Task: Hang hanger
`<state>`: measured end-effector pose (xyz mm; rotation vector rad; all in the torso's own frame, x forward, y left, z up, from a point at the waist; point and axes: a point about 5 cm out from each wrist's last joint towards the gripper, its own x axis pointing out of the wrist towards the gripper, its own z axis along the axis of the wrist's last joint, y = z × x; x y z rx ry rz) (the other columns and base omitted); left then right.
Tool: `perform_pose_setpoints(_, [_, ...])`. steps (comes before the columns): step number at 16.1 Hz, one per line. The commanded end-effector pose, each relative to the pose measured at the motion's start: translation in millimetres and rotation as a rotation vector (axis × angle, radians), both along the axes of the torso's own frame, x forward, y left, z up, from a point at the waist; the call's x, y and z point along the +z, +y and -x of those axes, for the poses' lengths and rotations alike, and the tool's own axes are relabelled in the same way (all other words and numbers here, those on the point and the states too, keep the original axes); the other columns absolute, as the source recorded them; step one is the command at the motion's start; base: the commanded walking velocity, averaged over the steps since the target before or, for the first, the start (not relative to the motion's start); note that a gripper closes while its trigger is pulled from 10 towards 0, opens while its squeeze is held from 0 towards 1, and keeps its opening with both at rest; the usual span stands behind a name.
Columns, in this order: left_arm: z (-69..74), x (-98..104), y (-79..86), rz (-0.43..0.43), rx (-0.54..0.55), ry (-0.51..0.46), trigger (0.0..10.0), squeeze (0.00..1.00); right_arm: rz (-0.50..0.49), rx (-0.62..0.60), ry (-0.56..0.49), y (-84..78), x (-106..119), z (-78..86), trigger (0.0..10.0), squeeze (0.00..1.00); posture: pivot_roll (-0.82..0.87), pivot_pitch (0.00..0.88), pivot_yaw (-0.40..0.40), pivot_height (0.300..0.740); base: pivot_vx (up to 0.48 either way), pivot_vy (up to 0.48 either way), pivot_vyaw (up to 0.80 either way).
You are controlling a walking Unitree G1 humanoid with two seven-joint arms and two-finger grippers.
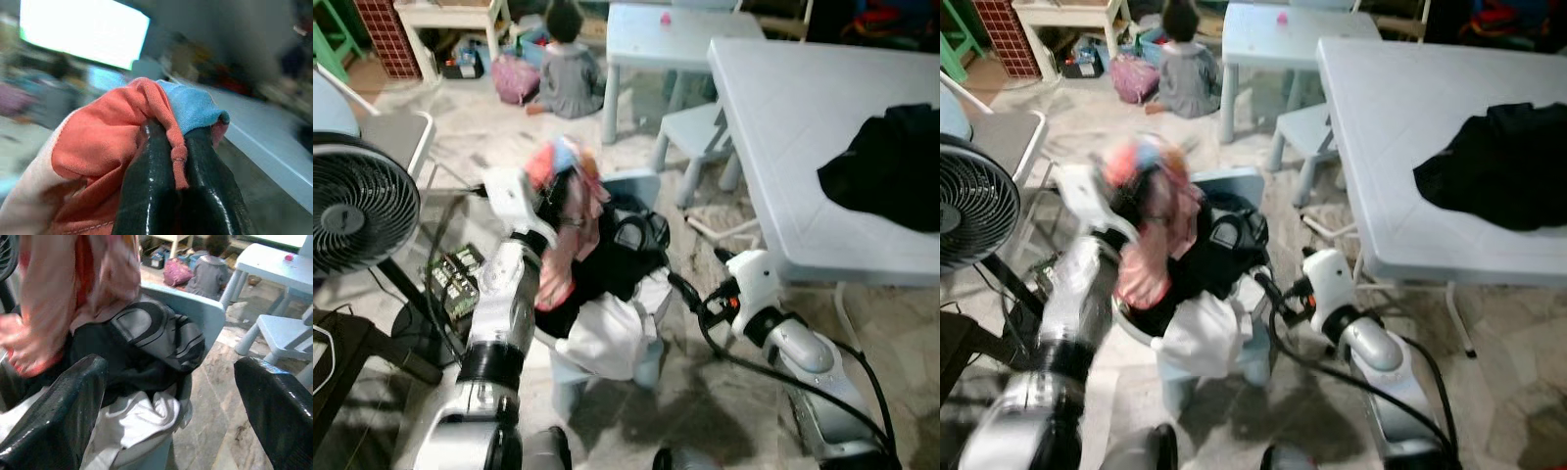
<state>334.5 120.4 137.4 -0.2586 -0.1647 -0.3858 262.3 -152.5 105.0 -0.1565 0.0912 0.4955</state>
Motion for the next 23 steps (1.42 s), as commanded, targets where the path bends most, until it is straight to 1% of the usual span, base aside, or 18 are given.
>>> perform_pose_setpoints(1, [12.9, -2.9, -11.2, -0.053, -0.109, 0.019, 0.0, 0.00, 0.007, -0.035, -0.002, -5.4, -2.1, -1.8, 10.0, 0.00, -0.03, 0.083, -0.002, 0.740, 0.000, 0.000, 0.00])
perform_pose_setpoints(2, [26.8, -12.3, -13.4, -0.121, -0.144, 0.048, 0.0, 0.00, 0.010, -0.039, -0.008, -4.7, -2.2, -2.5, 10.0, 0.00, -0.03, 0.083, -0.002, 0.740, 0.000, 0.000, 0.00])
perform_pose_setpoints(3, [34.4, -20.9, -10.2, -0.165, -0.125, 0.085, 0.0, 0.00, 0.011, -0.040, -0.011, -4.5, -2.4, -2.9, 10.0, 0.00, -0.02, 0.081, 0.001, 0.740, 0.000, 0.000, 0.00])
perform_pose_setpoints(4, [46.3, -35.8, 3.9, -0.232, -0.039, 0.157, 0.0, 0.00, 0.012, -0.042, -0.013, -4.4, -2.9, -3.6, 10.0, 0.00, -0.02, 0.081, 0.004, 0.740, 0.000, 0.000, 0.00])
perform_pose_setpoints(5, [57.7, -48.8, 22.4, -0.263, 0.065, 0.245, 0.0, 0.00, 0.014, -0.046, -0.015, -5.5, -3.5, -4.5, 10.0, 0.00, -0.01, 0.080, 0.005, 0.740, 0.000, 0.000, 0.00])
perform_pose_setpoints(6, [69.1, -58.7, 41.4, -0.274, 0.190, 0.363, 0.0, 0.00, 0.017, -0.049, -0.018, -6.7, -4.0, -5.4, 10.0, 0.00, -0.01, 0.081, 0.004, 0.740, 0.000, 0.000, 0.00])
perform_pose_setpoints(7, [79.6, -64.3, 56.0, -0.242, 0.301, 0.464, 0.0, 0.00, 0.019, -0.051, -0.020, -7.6, -4.3, -6.0, 10.0, 0.00, 0.00, 0.080, 0.002, 0.740, 0.000, 0.000, 0.00])
perform_pose_setpoints(8, [89.0, -70.7, 65.8, -0.227, 0.361, 0.536, 0.0, 0.00, 0.021, -0.051, -0.022, -7.5, -4.7, -6.8, 10.0, 0.00, 0.01, 0.078, -0.003, 0.740, 0.000, 0.000, 0.00])
perform_pose_setpoints(9, [101.2, -83.4, 73.5, -0.236, 0.400, 0.642, 0.0, 0.00, 0.021, -0.042, -0.028, -4.2, -4.4, -8.4, 10.0, 0.00, 0.01, 0.078, -0.003, 0.740, 0.000, 0.000, 0.00])
perform_pose_setpoints(10, [104.6, -88.9, 72.2, -0.228, 0.378, 0.675, 0.0, 0.00, 0.022, -0.036, -0.033, -2.3, -3.9, -9.6, 10.0, 0.00, 0.01, 0.071, -0.007, 0.740, 0.000, 0.000, 0.00])
perform_pose_setpoints(12, [108.7, -99.1, 73.2, -0.268, 0.361, 0.740, 0.0, 0.00, 0.024, -0.028, -0.043, 0.6, -2.4, -12.8, 10.0, 0.00, 0.01, 0.068, -0.010, 0.740, 0.000, 0.000, 0.00])
perform_pose_setpoints(14, [113.9, -105.5, 72.4, -0.233, 0.346, 0.845, 0.0, 0.00, 0.031, -0.028, -0.050, -1.3, -1.5, -13.4, 10.0, 0.00, 0.01, 0.068, -0.010, 0.740, 0.000, 0.000, 0.00])
perform_pose_setpoints(16, [111.2, -105.2, 72.5, -0.230, 0.326, 0.833, 0.0, 0.00, 0.034, -0.033, -0.049, -3.0, -2.3, -12.8, 10.0, 0.00, 0.01, 0.068, -0.010, 0.740, 0.000, 0.000, 0.00])
perform_pose_setpoints(17, [102.2, -99.0, 74.5, -0.217, 0.348, 0.782, 0.0, 0.00, 0.035, -0.032, -0.048, -1.6, -3.5, -12.5, 10.0, 0.00, 0.00, 0.061, -0.007, 0.740, 0.000, 0.000, 0.00])
perform_pose_setpoints(19, [81.5, -78.6, 77.5, -0.204, 0.386, 0.647, 0.0, 0.00, 0.035, -0.026, -0.047, 1.0, -4.9, -11.4, 10.0, 0.00, 0.00, 0.061, -0.007, 0.740, 0.000, 0.000, 0.00])
perform_pose_setpoints(21, [46.9, -37.2, 73.1, -0.212, 0.405, 0.396, 0.0, 0.00, 0.037, -0.023, -0.046, 1.9, -6.2, -12.1, 10.0, 0.00, 0.00, 0.054, -0.012, 0.740, 0.000, 0.000, 0.00])
perform_pose_setpoints(22, [22.1, 15.1, 50.1, -0.174, 0.330, 0.135, 0.0, 0.00, 0.045, -0.034, -0.057, 1.6, -5.0, -15.0, 10.0, 0.00, 0.00, 0.050, -0.014, 0.740, 0.000, 0.000, 0.00])
perform_pose_setpoints(23, [14.3, 45.7, 34.4, -0.151, 0.270, -0.007, 0.0, 0.00, 0.046, -0.043, -0.066, 1.1, -3.4, -16.9, 10.0, 0.00, 0.00, 0.050, -0.014, 0.740, 0.000, 0.000, 0.00])
